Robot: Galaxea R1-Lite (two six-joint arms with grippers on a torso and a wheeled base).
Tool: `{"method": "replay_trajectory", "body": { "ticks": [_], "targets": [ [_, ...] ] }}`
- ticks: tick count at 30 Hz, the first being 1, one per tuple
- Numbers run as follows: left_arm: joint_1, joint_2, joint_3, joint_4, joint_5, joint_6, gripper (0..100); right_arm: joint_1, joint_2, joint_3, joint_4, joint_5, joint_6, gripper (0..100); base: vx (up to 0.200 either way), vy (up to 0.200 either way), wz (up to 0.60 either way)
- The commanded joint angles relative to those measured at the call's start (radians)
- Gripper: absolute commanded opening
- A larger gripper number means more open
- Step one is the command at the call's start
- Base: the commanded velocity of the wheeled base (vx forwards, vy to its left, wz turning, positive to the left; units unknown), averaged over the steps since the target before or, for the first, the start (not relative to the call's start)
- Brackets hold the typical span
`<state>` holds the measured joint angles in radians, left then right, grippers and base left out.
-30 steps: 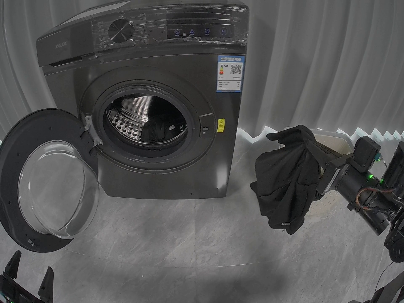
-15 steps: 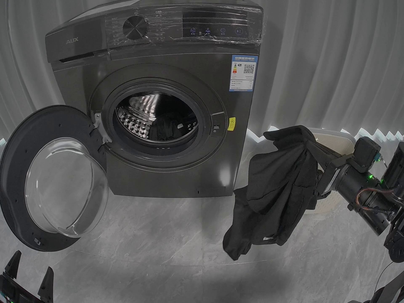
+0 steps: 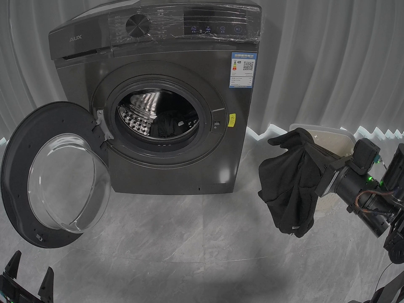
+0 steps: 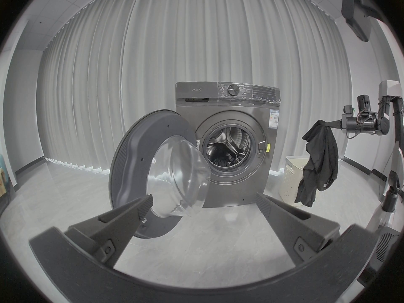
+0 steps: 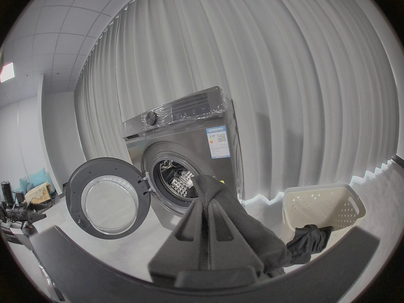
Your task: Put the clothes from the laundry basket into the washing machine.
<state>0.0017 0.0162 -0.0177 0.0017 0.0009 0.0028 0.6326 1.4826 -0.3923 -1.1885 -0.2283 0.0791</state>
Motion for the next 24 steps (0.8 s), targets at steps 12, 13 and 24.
{"method": "replay_trajectory", "body": {
  "ticks": [12, 13, 24],
  "targets": [
    [0.001, -0.016, 0.016, 0.0, 0.004, -0.001, 100, 0.044, 0.09, -0.045, -0.019, 0.015, 0.002, 0, 0.0, 0.083, 0.0],
    [0.001, -0.016, 0.016, 0.0, 0.004, -0.001, 100, 0.044, 0.09, -0.045, -0.019, 0.015, 0.002, 0, 0.0, 0.0, 0.0],
    [0.001, -0.016, 0.016, -0.008, -0.036, 0.062, 100, 0.101, 0.151, -0.122, -0.036, 0.02, 0.028, 0, 0.0, 0.0, 0.0]
  ]
}}
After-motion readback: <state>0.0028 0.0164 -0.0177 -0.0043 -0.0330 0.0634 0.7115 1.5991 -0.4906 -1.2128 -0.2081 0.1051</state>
